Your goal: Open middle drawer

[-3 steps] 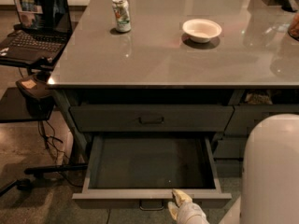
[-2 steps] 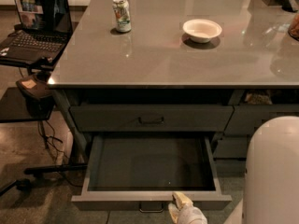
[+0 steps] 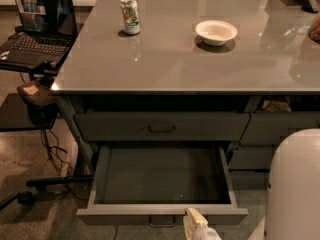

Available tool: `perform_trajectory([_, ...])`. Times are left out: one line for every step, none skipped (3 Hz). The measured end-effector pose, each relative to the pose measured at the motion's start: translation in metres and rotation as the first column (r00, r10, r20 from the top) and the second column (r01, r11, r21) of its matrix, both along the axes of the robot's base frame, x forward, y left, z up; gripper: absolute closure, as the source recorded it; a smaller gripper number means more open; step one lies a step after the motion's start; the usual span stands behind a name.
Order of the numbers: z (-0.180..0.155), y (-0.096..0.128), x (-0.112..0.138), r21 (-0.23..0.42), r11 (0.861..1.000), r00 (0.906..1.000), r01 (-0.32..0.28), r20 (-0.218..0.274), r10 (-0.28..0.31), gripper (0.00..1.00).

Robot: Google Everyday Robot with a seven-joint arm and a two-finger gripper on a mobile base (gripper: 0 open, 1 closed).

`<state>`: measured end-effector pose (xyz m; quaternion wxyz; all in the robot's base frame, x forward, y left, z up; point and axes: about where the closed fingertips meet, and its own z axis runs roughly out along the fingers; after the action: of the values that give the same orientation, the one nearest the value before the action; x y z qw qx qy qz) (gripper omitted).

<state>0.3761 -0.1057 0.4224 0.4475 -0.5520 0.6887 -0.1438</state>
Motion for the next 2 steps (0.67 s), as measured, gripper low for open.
perform_trajectory([0.0000, 0.0000, 0.0000, 0.000, 1.000, 1.0000, 0.000, 0.000, 0.000, 0.35])
perform_trajectory([0.0000, 0.0000, 0.0000, 0.000, 1.000, 1.0000, 0.000, 0.000, 0.000, 0.11])
